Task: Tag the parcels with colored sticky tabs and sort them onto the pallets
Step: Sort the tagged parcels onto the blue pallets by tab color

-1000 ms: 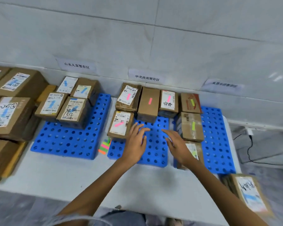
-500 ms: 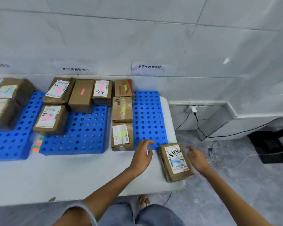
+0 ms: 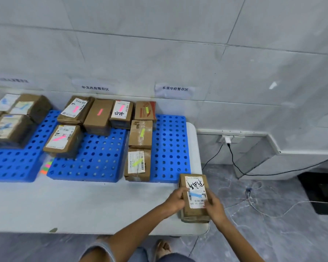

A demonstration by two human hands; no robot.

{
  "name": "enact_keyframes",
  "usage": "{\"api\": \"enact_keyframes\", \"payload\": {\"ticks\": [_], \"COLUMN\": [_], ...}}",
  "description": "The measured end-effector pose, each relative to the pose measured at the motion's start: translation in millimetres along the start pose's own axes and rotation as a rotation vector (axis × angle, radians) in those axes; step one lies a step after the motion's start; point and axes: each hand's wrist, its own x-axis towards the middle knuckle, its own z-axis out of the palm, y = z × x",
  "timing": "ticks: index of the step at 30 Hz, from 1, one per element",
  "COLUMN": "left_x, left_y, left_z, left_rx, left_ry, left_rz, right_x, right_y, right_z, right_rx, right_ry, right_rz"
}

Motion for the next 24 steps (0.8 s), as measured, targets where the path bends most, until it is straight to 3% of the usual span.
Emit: {"api": "enact_keyframes", "payload": {"ticks": [4, 11, 18, 24], "left_x": [-23, -66, -164, -236], "left_y": [17, 55, -13, -109], "left_z": [-24, -157, -334, -455], "left_rx": [0.045, -0.054, -0.126, -0.237], "left_ry": [0.14, 0.44, 0.756, 0.88], "left_rz": [0.218, 0.514, 0.647, 0.538], "right_x": [-9, -5, -41, -65], "right_y": [-28, -154, -278, -343], "right_z": [-12, 42, 220, 380], "right_rx": [0.075, 0.121, 0.259, 0.235], "right_ry": [0.055, 0.126, -0.065, -0.258], "right_rz": [-0.111, -0.392, -0.582, -0.564]}}
